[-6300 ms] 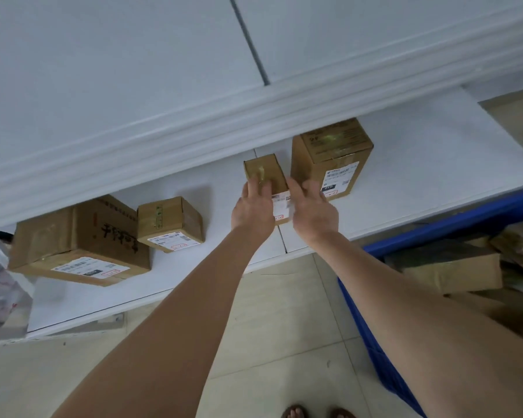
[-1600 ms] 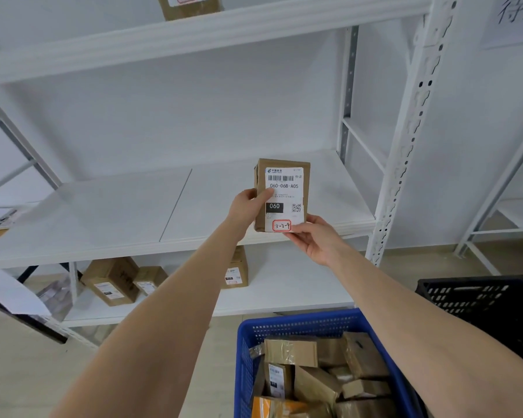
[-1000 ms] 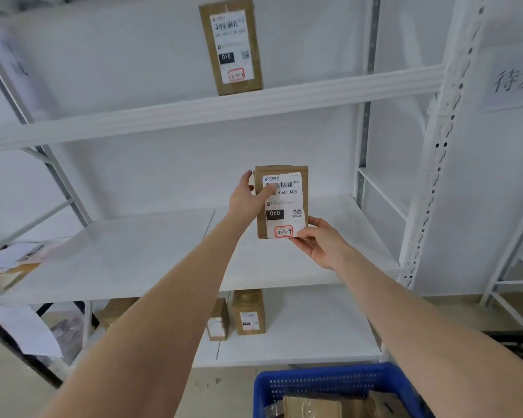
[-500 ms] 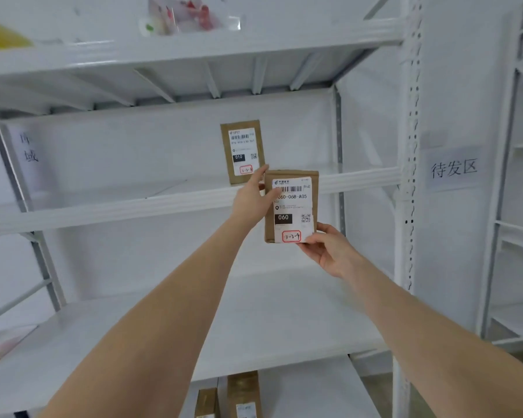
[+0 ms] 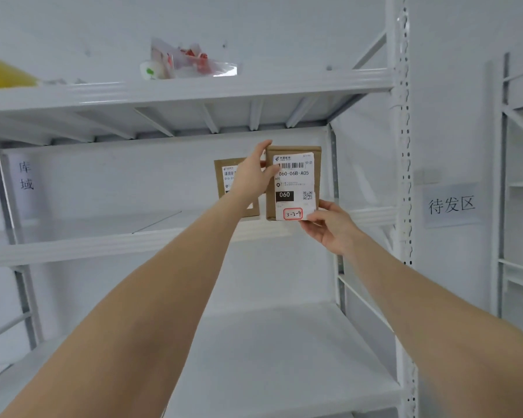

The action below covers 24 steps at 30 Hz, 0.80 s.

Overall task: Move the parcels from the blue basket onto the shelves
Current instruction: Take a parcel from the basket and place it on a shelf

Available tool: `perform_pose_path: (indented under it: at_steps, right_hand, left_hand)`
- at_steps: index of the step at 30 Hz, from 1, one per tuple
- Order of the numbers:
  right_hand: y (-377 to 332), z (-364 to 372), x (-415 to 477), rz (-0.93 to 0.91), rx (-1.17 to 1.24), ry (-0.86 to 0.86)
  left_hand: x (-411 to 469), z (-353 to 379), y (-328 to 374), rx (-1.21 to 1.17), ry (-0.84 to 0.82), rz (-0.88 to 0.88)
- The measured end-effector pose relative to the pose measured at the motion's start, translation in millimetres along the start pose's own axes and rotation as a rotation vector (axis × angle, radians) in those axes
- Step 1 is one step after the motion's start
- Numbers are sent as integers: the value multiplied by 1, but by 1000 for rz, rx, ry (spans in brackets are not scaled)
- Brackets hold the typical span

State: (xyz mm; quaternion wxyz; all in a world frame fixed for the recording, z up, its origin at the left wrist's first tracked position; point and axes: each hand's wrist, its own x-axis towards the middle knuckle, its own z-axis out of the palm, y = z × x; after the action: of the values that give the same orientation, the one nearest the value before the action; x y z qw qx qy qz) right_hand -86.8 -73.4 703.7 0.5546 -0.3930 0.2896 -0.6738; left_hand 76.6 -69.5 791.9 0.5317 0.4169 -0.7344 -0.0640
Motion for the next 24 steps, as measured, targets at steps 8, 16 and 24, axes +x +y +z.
perform_pose_path:
  at_steps: [8, 16, 24]
  right_hand:
    - [-29, -11, 56, 9, -48, -73]
    - [-25, -36, 110, -111, -441, -29]
    - [-2, -32, 133, -373, -1147, 47]
  left_hand:
    - [50, 24, 14, 45, -1, -60]
    - [74, 63, 1, 147, 27, -128]
    - [86, 76, -28, 199, 41, -213]
